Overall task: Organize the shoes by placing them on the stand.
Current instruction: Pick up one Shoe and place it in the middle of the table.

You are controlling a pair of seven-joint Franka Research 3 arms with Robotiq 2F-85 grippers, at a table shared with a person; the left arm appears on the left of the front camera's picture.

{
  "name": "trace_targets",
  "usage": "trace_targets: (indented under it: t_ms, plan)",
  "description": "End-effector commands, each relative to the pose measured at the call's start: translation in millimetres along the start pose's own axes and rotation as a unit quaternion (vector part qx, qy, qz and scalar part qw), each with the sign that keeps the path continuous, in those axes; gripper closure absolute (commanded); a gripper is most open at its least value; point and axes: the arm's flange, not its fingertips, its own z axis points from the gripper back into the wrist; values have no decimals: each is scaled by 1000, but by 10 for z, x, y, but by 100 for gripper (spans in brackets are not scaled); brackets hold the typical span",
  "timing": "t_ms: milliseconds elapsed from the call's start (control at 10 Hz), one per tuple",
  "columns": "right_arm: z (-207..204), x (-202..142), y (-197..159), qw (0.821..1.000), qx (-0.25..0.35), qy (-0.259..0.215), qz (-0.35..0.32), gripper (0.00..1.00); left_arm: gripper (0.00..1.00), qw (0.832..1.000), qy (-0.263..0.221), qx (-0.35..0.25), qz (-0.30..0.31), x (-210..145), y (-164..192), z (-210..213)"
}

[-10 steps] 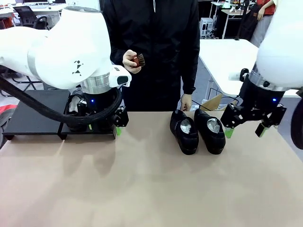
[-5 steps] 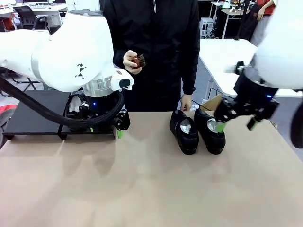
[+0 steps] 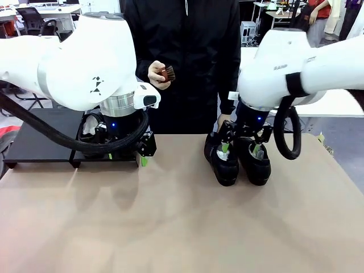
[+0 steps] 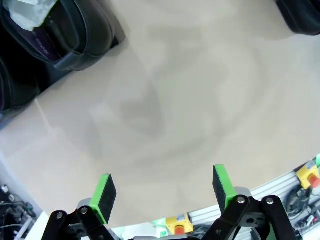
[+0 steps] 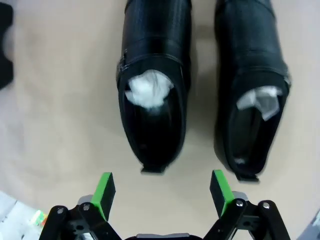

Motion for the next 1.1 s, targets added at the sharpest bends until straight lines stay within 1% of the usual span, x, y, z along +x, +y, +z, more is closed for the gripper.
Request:
trace_targets:
  t_ms: [0,200,300,700,1000]
  plan:
    - [54,51,43,999,-13,-28,9,0,0,1000,1,-7,-4,-25,32,4]
    - [46,63,48,998,-28,-43,20,39,0,1000,1,-7,-4,-25,32,4]
    - [24,78,50,998,-38,-43,21,39,0,1000,1,-7,-4,-25,32,4]
    - [-247,211,3,998,-35,-56,13,39,0,1000,1,-7,-4,-25,32,4]
    - [-437,275,-6,998,-38,-49,8,39,0,1000,1,-7,-4,-25,32,4]
